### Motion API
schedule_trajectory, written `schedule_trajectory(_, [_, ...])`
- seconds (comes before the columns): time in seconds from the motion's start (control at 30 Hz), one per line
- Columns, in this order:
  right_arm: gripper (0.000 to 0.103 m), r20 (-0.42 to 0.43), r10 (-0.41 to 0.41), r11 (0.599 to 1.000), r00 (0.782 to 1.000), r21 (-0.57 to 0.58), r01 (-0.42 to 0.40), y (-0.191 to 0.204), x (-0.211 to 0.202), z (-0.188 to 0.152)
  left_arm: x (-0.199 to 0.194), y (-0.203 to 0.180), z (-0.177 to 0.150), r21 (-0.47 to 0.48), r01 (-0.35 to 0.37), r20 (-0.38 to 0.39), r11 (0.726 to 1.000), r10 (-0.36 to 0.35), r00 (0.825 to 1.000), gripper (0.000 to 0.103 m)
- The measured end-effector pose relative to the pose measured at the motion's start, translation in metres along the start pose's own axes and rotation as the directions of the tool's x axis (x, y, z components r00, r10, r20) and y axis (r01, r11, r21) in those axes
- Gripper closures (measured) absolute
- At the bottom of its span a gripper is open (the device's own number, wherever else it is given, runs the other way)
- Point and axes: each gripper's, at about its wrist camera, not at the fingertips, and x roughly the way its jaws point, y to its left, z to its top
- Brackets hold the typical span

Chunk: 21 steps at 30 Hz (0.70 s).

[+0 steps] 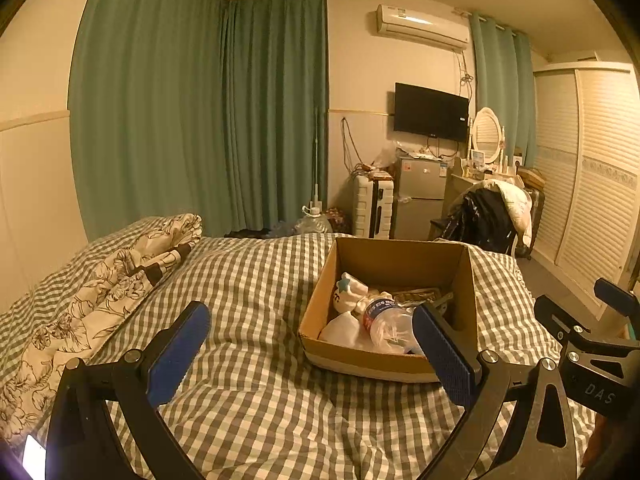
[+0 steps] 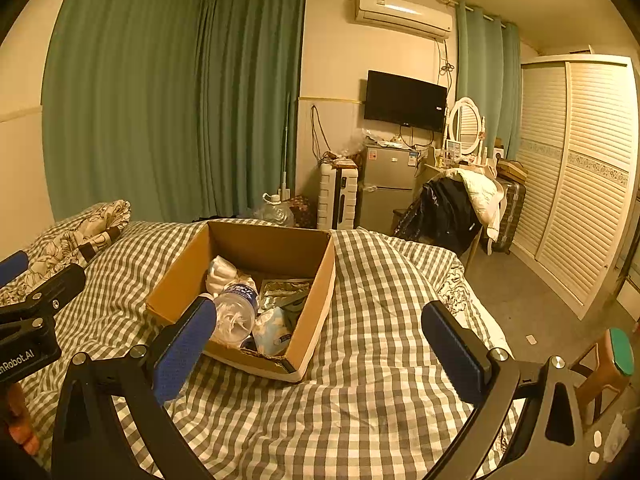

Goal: Organize objects

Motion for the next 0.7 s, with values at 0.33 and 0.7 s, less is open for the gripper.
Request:
schedule_trajectory(0.33, [0.000,-0.003,0.001,1.000,1.000,-0.003,-0.001,0.0011,-0.0003,0.0000,0.0005,-0.0017,-0.0006,0.016,0.000,0.001,1.000,0.000,1.000,0.000])
schedule_trajectory(0.7, [0.000,-0.002,-0.006,1.000,1.000,-0.004,0.006,0.0011,-0.0025,0.0001,-0.0008,-0.0007,0.0011,0.013,-0.003,0.005,1.000,0.003,1.000,0.000])
